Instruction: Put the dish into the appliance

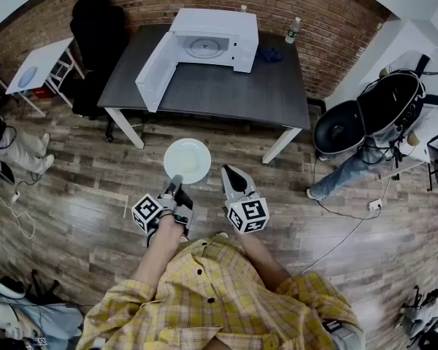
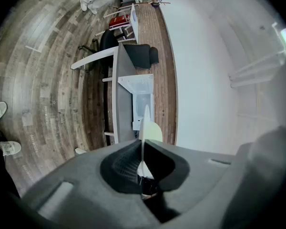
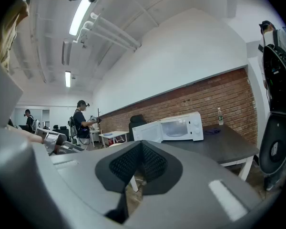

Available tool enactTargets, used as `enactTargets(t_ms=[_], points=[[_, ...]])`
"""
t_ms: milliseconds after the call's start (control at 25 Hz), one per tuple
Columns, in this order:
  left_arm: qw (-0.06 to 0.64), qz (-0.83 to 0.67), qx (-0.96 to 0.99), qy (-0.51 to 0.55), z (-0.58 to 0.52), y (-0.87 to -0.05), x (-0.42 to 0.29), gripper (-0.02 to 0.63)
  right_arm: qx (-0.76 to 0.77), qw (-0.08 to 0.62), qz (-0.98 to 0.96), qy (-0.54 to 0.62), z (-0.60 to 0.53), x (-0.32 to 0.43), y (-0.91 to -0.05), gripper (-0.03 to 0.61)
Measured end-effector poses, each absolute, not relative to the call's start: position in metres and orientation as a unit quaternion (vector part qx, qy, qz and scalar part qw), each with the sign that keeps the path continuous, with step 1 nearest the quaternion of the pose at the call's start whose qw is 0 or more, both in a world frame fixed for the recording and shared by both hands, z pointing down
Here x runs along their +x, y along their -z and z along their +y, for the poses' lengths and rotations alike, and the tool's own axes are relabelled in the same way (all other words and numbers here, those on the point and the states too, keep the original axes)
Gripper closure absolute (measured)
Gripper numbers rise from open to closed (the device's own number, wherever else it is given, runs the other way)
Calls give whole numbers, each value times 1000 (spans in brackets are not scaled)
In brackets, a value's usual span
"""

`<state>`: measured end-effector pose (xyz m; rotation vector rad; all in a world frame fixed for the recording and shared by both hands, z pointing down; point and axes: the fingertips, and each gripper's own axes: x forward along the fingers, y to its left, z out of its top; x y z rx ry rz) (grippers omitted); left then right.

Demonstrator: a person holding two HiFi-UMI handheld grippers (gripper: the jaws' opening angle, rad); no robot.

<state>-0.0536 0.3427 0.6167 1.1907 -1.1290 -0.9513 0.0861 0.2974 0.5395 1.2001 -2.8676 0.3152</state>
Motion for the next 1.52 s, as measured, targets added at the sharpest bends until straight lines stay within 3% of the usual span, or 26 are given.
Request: enactTargets(t_ms=[960, 1520], points=[[583, -497, 487, 420, 292, -637, -5, 603, 353, 24, -932, -82, 248, 130, -550, 572], [590, -481, 497, 416, 160, -643, -58, 603, 376, 34, -921, -94, 125, 82, -559, 572]])
